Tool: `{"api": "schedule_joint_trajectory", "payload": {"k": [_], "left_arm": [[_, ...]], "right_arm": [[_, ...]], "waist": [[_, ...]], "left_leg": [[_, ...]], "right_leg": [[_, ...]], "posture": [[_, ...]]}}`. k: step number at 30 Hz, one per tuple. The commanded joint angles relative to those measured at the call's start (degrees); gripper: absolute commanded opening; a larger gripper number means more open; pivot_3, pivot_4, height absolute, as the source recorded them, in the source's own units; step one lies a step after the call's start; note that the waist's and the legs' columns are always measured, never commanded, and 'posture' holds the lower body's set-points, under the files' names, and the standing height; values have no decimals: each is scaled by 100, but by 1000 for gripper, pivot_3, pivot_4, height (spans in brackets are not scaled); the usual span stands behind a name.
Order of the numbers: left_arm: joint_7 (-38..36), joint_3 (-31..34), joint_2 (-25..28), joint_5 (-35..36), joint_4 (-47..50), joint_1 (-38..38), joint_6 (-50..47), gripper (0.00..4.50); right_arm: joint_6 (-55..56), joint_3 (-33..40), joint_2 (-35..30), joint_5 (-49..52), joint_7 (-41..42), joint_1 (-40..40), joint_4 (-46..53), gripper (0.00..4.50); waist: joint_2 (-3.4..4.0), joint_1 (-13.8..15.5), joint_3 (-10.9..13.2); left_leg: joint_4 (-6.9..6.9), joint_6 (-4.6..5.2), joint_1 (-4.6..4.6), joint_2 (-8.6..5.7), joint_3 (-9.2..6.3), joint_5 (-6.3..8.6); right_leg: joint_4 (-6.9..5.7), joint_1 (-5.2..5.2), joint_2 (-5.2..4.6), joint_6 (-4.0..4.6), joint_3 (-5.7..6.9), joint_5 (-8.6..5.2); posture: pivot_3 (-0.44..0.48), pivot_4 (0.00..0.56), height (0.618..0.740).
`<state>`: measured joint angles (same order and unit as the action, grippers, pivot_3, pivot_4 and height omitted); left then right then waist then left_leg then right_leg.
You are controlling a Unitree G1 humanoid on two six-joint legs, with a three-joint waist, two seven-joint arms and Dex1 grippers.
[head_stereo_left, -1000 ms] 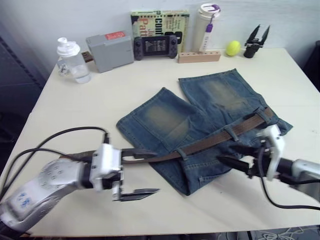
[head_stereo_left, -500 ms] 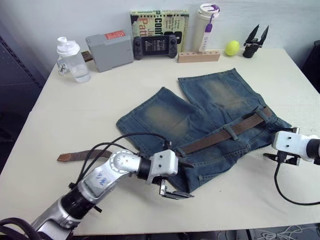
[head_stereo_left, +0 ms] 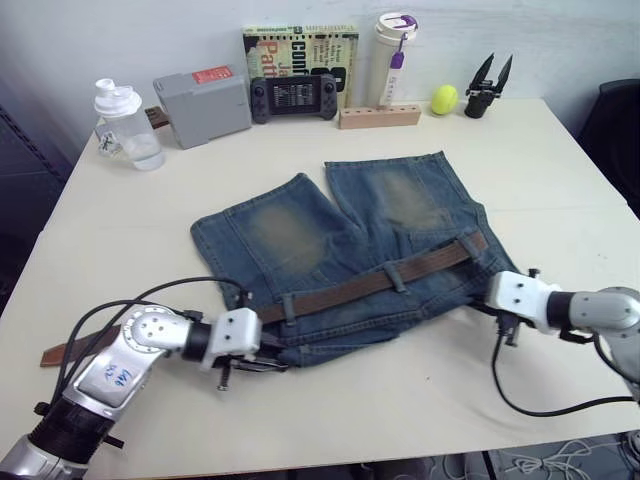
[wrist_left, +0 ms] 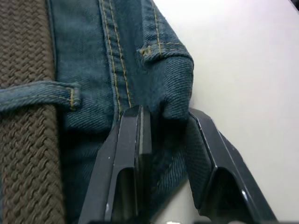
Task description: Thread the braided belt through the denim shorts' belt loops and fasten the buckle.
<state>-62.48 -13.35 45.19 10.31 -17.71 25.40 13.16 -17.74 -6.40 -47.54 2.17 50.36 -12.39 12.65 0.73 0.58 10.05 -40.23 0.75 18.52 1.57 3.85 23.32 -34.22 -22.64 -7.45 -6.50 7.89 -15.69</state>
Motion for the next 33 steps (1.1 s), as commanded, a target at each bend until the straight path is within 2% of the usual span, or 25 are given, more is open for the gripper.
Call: {"api": "schedule_joint_trajectory", "payload": {"k": [1,6,9,13,16,19,22,25,28,29,33], "left_arm": [[1083,-101,66,-1404,-2063,656,1221,1220],[1373,-418,363,-2227,-3607,1368,2646,1220],[1315,-374,397,-2210,-3988,1435,3016,1220],[679,-150,181,-1565,-3604,1043,3103,1220],[573,-24,51,-1350,-3186,687,2904,1220],[391,167,-47,-1005,-2740,395,2533,2075],[311,332,-50,-696,-2066,106,2090,3162],[271,545,101,-387,-1089,-255,1426,4399],[-25,891,398,315,38,-596,223,4500],[-95,990,474,504,315,-660,-131,4500],[-439,1435,768,1417,914,-329,-1749,4500]], "right_arm": [[-755,-267,164,-221,-240,-116,612,77],[-1194,-456,45,-605,-412,-28,769,77],[-1012,-403,-49,-764,-499,-53,577,77],[-64,-269,-142,-670,-391,-5,279,77],[250,-113,-82,-483,-332,10,125,77],[427,-80,-40,-471,-325,-56,-38,0],[522,2,8,-466,-386,-161,-223,1089],[459,200,-97,-279,-210,-193,-287,2516],[117,570,-297,181,169,-193,-128,4069],[17,666,-353,325,286,-197,-88,4454],[-1220,1422,-472,1574,749,-882,-271,4454]], "waist": [[23,42,-14],[32,65,-29],[37,33,-40],[38,-16,-41],[38,-56,-42],[38,-53,-42],[38,-56,-42],[38,-59,-41],[41,-64,-36],[42,-65,-32],[26,-57,2]], "left_leg": [[1,0,-1,-3,1,-2],[10,3,3,-37,10,-2],[15,3,-1,-39,15,-3],[16,6,0,-40,16,-3],[17,10,0,-44,15,-1],[16,19,0,-52,14,4],[16,29,3,-62,13,3],[16,34,4,-63,11,3],[16,34,19,-59,5,4],[15,35,31,-54,2,4],[-10,35,83,-56,-4,0]], "right_leg": [[-22,-2,-1,0,-3,0],[-29,-13,0,-1,-6,0],[-29,-13,-1,-1,-7,0],[-30,-13,-6,-2,-7,0],[-29,-13,-12,-5,-6,0],[-27,-12,-21,-13,-6,4],[-23,-11,-33,-23,-8,9],[-14,-7,-39,-30,-9,13],[6,-10,-36,-34,-5,15],[13,-16,-33,-35,-3,16],[2,-56,-21,-38,0,18]], "posture": [[0,150,726],[0,150,726],[0,150,726],[0,150,726],[0,150,726],[0,150,726],[0,150,726],[0,150,726],[0,150,726],[0,150,726],[0,150,726]]}}
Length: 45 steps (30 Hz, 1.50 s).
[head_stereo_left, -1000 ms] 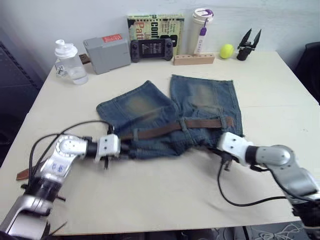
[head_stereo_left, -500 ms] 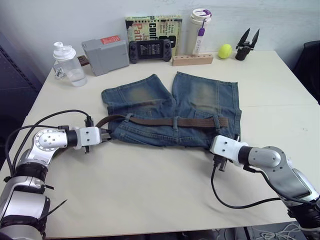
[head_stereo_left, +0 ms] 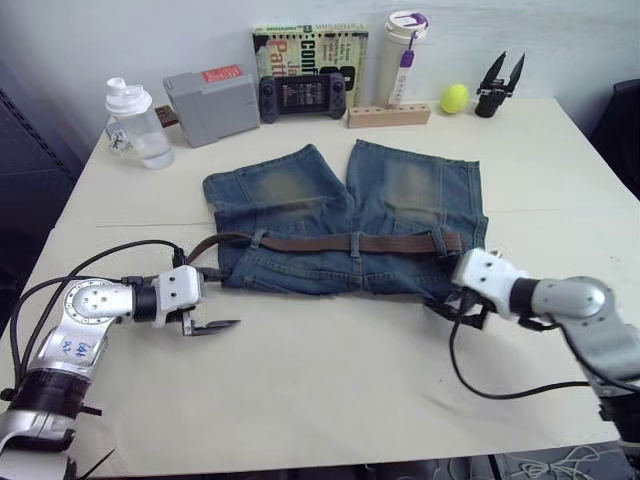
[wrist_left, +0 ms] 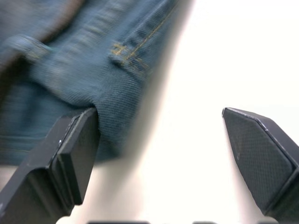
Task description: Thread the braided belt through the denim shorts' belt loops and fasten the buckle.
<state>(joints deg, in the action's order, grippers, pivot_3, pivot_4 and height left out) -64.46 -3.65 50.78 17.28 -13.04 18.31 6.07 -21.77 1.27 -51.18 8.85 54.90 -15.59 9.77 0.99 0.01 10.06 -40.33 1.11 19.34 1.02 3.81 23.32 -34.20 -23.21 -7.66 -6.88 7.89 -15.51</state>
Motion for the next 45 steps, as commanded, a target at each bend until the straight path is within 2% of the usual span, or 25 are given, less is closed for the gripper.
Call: {"api": "schedule_joint_trajectory", "payload": {"k": [1,3,7,15,18,20,24,25,26,30,35,42,45], "left_arm": [[-281,523,182,826,364,589,-1208,4500],[-307,532,54,847,6,1084,-1388,4500],[-324,349,-240,574,-639,1707,-1340,4500],[-403,365,-874,482,-1431,2450,-1708,4500],[-200,589,-1107,581,-2228,3041,-2128,4500],[-131,629,-1202,469,-2694,3326,-2124,4500],[-365,472,-1277,171,-3367,3699,-2035,4500],[-471,408,-1303,80,-3538,3787,-1989,4500],[-542,363,-1326,15,-3651,3846,-1966,4500],[-941,138,-1469,-312,-4222,4099,-1915,4500],[-745,113,-1712,-685,-5099,4435,-1803,4500],[-503,140,-1744,-1106,-5655,4493,-1630,4500],[-511,276,-1744,-1091,-5703,4538,-1585,3579]], "right_arm": [[-1065,748,-104,1113,347,-812,-131,4454],[-1634,826,-5,1410,339,-1437,-612,4454],[-2281,503,309,1134,-56,-2491,-1870,4454],[-2774,-214,662,892,89,-3342,-3435,4454],[-2960,-270,708,988,244,-3440,-3611,3596],[-3028,-252,748,1028,306,-3465,-3683,2748],[-2984,-209,806,1036,343,-3458,-3700,776],[-2971,-202,809,1031,342,-3449,-3686,370],[-2973,-194,810,1038,351,-3440,-3670,230],[-2987,-131,812,1085,349,-3327,-3481,137],[-3050,27,825,1164,233,-3115,-3153,137],[-3132,151,837,1238,34,-2900,-2717,136],[-3118,170,865,1263,-45,-2883,-2702,136]], "waist": [[-3,0,3],[-4,-1,6],[-7,-3,27],[-12,-21,31],[-14,-15,33],[-15,-27,33],[-15,-42,33],[-15,-44,33],[-15,-49,33],[-17,-46,34],[-18,-51,35],[-18,-97,35],[-18,-108,35]], "left_leg": [[0,0,0,0,0,0],[-1,0,-1,1,1,-1],[-4,1,5,-2,2,-3],[-12,-1,75,-9,54,-8],[-40,-1,106,-11,42,-8],[-54,0,112,-11,36,-7],[-60,-1,109,-10,34,-7],[-60,-1,109,-10,34,-7],[-60,-1,109,-10,34,-7],[-62,-1,111,-12,32,-7],[-62,-1,111,-11,32,-7],[-61,0,110,-12,29,-7],[-62,0,110,-12,29,-7]], "right_leg": [[0,-1,0,0,0,0],[-5,-2,1,0,-1,0],[-14,-13,0,1,-4,0],[-16,-72,5,-3,6,2],[-29,-91,3,-3,18,2],[-37,-91,2,-3,22,2],[-50,-90,0,-3,22,2],[-51,-91,0,-3,22,2],[-51,-91,0,-3,22,2],[-53,-91,0,-3,24,2],[-54,-91,-1,-3,24,2],[-59,-92,-3,-3,25,2],[-61,-92,-4,-3,25,2]], "posture": [[0,150,726],[0,150,726],[0,150,726],[0,150,726],[0,150,726],[0,150,726],[0,150,726],[0,150,726],[0,150,726],[0,150,726],[0,150,726],[0,150,726],[0,150,726]]}}
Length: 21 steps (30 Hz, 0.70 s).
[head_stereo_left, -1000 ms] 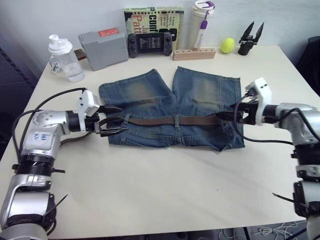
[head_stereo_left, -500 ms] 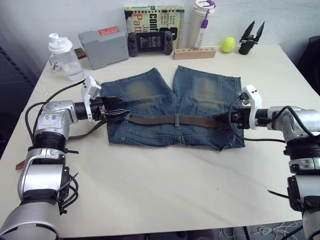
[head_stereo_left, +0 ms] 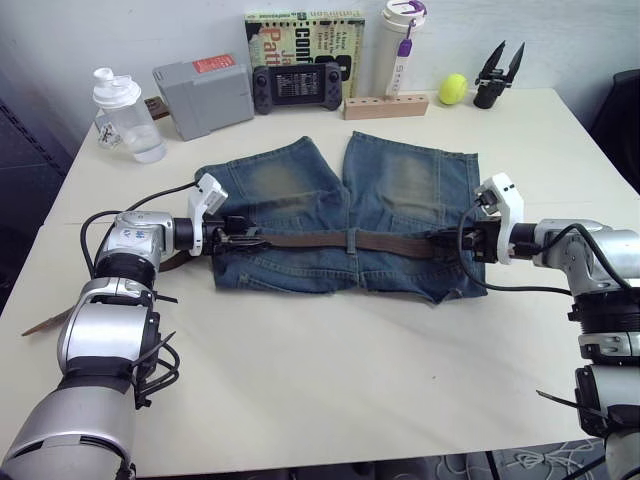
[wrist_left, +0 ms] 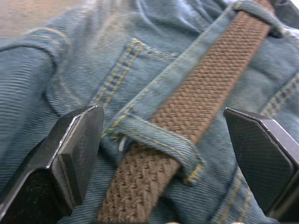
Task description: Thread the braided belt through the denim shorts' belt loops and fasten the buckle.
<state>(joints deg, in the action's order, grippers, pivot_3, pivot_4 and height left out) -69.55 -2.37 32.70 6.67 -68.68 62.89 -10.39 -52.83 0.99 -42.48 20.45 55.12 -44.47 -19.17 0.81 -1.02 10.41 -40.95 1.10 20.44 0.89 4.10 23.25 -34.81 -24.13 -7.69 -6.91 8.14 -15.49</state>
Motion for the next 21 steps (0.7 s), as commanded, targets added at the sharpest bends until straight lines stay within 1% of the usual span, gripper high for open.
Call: {"api": "schedule_joint_trajectory", "payload": {"k": [1,3,7,8,11,15,18,19,21], "left_arm": [[-5,169,64,-50,-141,83,89,3385],[-73,138,80,-147,-122,42,210,2424],[-120,139,96,-244,-114,-21,345,885],[-117,148,98,-258,-110,-34,375,627],[-87,134,111,-330,-89,-80,512,611],[179,294,115,-275,-15,-110,785,611],[437,514,155,-139,272,-179,1297,611],[608,646,161,-71,660,-390,1854,611],[1202,873,170,-107,1610,-1014,3153,611]], "right_arm": [[6,196,6,104,-90,3,177,136],[59,180,22,99,-121,2,141,136],[109,170,35,104,-153,5,125,136],[141,164,41,95,-157,7,107,136],[216,150,42,81,-154,23,94,136],[490,189,45,55,-168,48,131,136],[875,371,21,80,-231,148,328,136],[1252,584,50,93,-365,335,631,136],[2042,994,105,200,-372,887,1482,136]], "waist": [[0,-14,0],[0,-30,0],[0,-41,0],[0,-42,0],[0,-45,0],[0,-51,0],[0,-54,0],[-1,-53,1],[-1,-51,1]], "left_leg": [[0,0,0,0,0,0],[0,0,0,0,-2,0],[0,0,0,-2,-4,0],[0,0,0,-2,-4,0],[-1,0,0,-2,-4,0],[-1,0,0,-2,-5,0],[-3,0,0,-2,-5,0],[-3,0,0,-1,-6,0],[0,0,4,-2,-10,0]], "right_leg": [[0,0,0,0,0,0],[-2,0,0,0,0,0],[-4,0,-2,0,1,0],[-4,0,-3,0,1,0],[-5,0,-4,0,1,0],[-6,0,-4,0,1,0],[-7,0,-5,0,1,0],[-7,0,-6,0,1,0],[-13,-11,-12,0,1,0]], "posture": [[0,150,726],[0,150,726],[0,150,726],[0,150,726],[0,150,726],[0,150,726],[0,150,726],[0,150,726],[0,150,726]]}}
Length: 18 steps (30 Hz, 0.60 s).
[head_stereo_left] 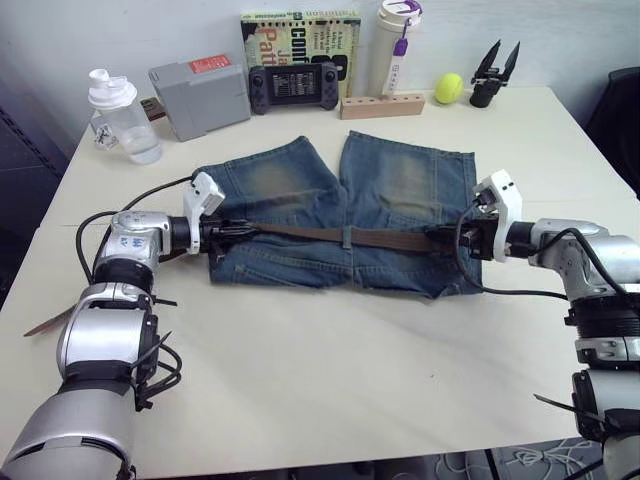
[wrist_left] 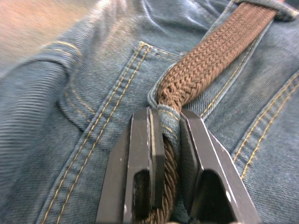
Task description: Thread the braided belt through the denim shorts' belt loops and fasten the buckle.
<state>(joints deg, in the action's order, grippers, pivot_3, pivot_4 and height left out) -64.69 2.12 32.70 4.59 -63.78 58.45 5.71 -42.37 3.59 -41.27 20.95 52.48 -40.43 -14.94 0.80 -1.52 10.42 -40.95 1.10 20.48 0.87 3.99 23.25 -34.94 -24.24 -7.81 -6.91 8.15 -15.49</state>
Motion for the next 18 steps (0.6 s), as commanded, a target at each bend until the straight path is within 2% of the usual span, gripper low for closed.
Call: {"api": "schedule_joint_trajectory", "payload": {"k": [1,4,6,8,11,13,16,18], "left_arm": [[938,490,175,68,1472,-817,1958,611],[1767,620,193,-358,2725,-1854,3344,611],[2447,870,73,-756,3809,-2766,4211,611],[3145,1263,-46,-1494,4568,-3667,5060,611],[3867,1910,-84,-2735,4808,-4721,6362,611],[4347,2212,-49,-3401,4703,-5123,6834,611],[5055,2468,88,-4430,4464,-5539,7273,611],[5463,2448,189,-4932,4456,-5667,7311,611]], "right_arm": [[1199,874,9,208,-119,690,1364,136],[1589,1248,145,336,-355,1300,2207,136],[2250,1451,278,271,-388,1895,2800,136],[2692,1628,490,392,-368,2545,3392,136],[3021,1590,302,301,134,3765,3971,136],[3174,1561,97,212,396,4307,4091,136],[3163,1451,-343,-27,674,4880,4053,136],[2957,1363,-555,-26,707,4986,3982,136]], "waist": [[-1,0,0],[-1,0,1],[-3,1,0],[-3,12,-1],[-5,87,-1],[-6,150,-2],[-8,210,-3],[-11,229,-4]], "left_leg": [[3,0,7,-1,-6,0],[3,0,15,-10,-21,1],[1,0,15,-11,-21,1],[2,1,7,-11,-23,2],[-1,2,2,-12,-13,2],[-2,3,-6,-12,9,2],[-7,11,-26,-11,30,5],[-3,19,-50,-4,24,10]], "right_leg": [[-12,-16,-4,0,0,0],[-21,-34,-15,0,1,0],[-18,-33,-20,0,-1,0],[-19,-28,-22,0,-2,0],[-19,-19,-22,0,-4,0],[-9,-9,-20,0,-5,0],[3,20,-21,-2,-7,1],[18,52,-21,-2,-1,1]], "posture": [[0,150,726],[0,150,726],[0,150,726],[0,150,726],[0,150,726],[0,150,726],[0,150,726],[0,150,726]]}}
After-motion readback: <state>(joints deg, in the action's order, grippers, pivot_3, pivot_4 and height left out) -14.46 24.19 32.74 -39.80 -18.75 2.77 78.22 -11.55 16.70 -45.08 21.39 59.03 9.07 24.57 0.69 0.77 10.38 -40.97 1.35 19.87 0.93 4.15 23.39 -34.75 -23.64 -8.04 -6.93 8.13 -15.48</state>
